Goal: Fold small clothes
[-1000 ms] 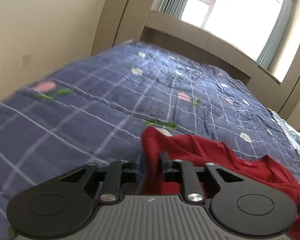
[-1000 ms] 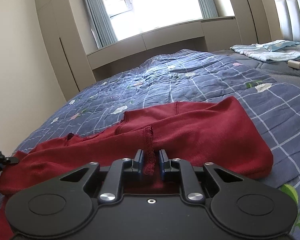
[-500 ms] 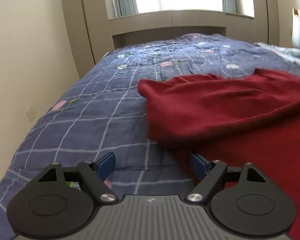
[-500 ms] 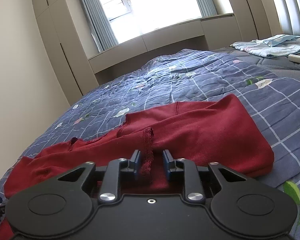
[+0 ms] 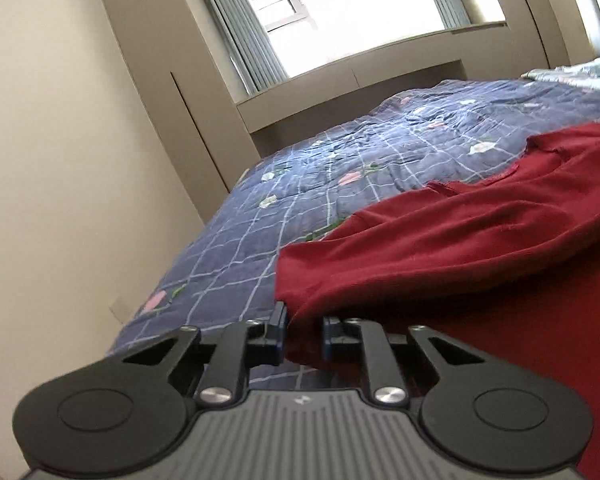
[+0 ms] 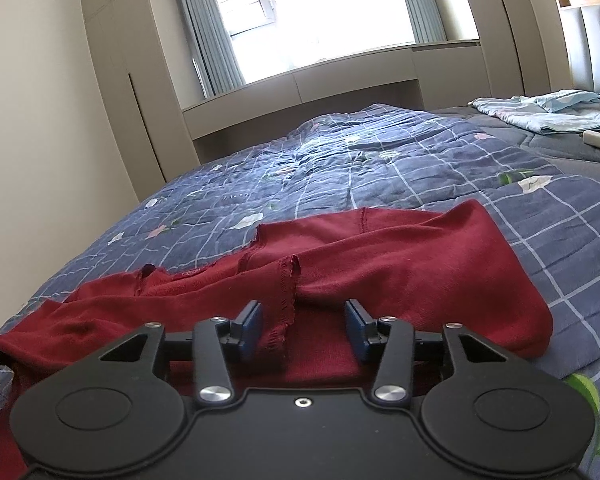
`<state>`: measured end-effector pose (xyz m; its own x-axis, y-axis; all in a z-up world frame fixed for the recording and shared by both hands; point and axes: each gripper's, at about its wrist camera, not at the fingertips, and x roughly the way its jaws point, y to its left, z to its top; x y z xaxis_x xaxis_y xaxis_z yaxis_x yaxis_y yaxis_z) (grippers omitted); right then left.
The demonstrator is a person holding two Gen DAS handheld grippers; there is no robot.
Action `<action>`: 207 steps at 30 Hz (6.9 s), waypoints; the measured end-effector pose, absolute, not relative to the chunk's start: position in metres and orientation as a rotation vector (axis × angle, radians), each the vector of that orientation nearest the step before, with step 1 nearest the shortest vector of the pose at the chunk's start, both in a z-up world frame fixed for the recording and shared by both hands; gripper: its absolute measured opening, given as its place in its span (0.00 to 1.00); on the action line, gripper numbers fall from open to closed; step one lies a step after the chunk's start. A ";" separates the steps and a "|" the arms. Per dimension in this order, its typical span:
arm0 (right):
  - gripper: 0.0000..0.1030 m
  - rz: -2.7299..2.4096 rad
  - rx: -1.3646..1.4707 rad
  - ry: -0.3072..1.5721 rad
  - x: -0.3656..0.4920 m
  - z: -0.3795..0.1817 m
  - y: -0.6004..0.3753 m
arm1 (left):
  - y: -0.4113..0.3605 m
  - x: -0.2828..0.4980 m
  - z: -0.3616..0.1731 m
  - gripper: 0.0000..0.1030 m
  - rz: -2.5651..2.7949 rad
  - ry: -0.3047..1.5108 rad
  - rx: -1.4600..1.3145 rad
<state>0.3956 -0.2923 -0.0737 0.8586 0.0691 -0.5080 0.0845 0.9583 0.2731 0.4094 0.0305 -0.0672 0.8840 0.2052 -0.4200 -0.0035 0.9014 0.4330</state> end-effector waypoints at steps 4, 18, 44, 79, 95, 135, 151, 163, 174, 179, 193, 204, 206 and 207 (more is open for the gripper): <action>0.47 -0.011 0.286 0.542 0.395 -0.074 -0.291 | 0.034 0.413 -0.065 0.11 0.132 0.527 0.405; 0.61 -0.084 0.173 0.541 0.394 -0.071 -0.278 | 0.079 0.387 -0.057 0.91 0.098 0.646 0.201; 0.99 -0.224 -0.025 0.610 0.394 -0.073 -0.258 | 0.116 0.407 -0.044 0.99 0.231 0.667 -0.292; 0.99 0.220 -0.215 0.584 0.053 -0.012 -0.254 | 0.012 0.122 -0.018 1.00 -0.039 0.836 0.006; 0.99 0.243 -0.522 0.619 0.049 -0.035 -0.202 | 0.000 0.106 -0.019 1.00 -0.023 0.896 0.045; 0.12 0.420 -0.310 0.640 0.078 -0.011 -0.207 | -0.032 0.095 -0.020 1.00 -0.280 0.740 0.214; 0.07 0.408 -0.038 0.710 0.116 0.037 -0.230 | -0.044 0.115 -0.045 0.80 -0.187 0.561 0.586; 0.07 0.414 -0.070 0.696 0.122 0.047 -0.227 | -0.031 0.123 -0.042 0.30 -0.201 0.611 0.585; 0.06 0.395 -0.111 0.688 0.116 0.049 -0.221 | -0.023 0.123 -0.021 0.05 -0.230 0.554 0.583; 0.05 0.388 -0.138 0.672 0.109 0.054 -0.220 | -0.022 0.122 -0.010 0.05 -0.240 0.519 0.592; 0.04 0.399 -0.228 0.649 0.058 0.070 -0.227 | -0.028 0.059 0.015 0.04 -0.317 0.468 0.669; 0.04 0.538 -0.316 0.792 -0.040 0.086 -0.223 | -0.011 -0.043 0.024 0.04 -0.510 0.588 0.728; 0.04 0.557 -0.310 0.835 -0.053 0.085 -0.221 | -0.011 -0.054 0.023 0.04 -0.550 0.634 0.731; 0.04 0.564 -0.314 0.848 -0.057 0.084 -0.220 | -0.012 -0.056 0.023 0.04 -0.560 0.648 0.731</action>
